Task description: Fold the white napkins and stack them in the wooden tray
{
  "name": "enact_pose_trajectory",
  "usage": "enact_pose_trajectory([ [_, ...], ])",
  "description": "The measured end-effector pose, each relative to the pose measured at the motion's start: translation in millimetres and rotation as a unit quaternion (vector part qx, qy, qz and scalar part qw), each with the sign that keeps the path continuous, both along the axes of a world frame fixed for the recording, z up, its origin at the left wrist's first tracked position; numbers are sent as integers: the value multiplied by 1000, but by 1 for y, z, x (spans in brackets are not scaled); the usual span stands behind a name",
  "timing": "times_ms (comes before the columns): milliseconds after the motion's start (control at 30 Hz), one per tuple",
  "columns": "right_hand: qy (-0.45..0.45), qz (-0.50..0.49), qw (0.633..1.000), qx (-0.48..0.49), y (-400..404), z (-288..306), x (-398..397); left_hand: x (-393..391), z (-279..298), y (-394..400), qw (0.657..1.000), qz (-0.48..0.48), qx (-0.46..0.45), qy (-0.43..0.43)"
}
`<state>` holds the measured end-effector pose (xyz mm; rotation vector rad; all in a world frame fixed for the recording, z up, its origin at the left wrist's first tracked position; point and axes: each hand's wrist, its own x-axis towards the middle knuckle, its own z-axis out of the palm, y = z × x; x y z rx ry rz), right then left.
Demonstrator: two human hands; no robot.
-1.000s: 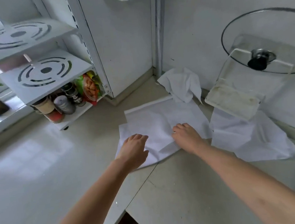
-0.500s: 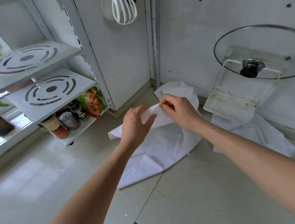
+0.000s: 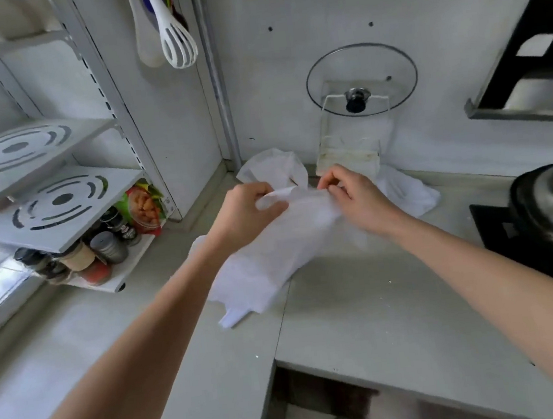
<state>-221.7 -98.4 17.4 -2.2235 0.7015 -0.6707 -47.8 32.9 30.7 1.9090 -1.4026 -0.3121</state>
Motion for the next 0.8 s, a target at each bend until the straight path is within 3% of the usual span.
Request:
enact_pose_trajectory([
  [133, 6, -7, 999, 31, 24, 20, -44, -22, 25, 3, 985, -153, 72, -26],
  [233, 76, 22, 995, 54, 27, 40, -73, -40, 44, -1, 958, -223, 154, -95],
  [333, 189, 69, 978, 63, 28, 53, -95, -54, 48, -14, 924, -232, 251, -168],
  [467, 231, 81, 965, 96, 25, 55, -114, -82, 50, -33, 880, -225, 346, -234],
  [567, 297, 91, 945, 98, 11, 47, -128, -104, 46, -44, 872, -200, 392, -212],
  [700, 459, 37, 888, 18, -15, 21, -138, -131, 21, -60, 880, -159, 359, -268],
  [800, 366, -150, 908, -134, -36, 15, -141, -144, 21, -79, 923, -43, 231, -306],
])
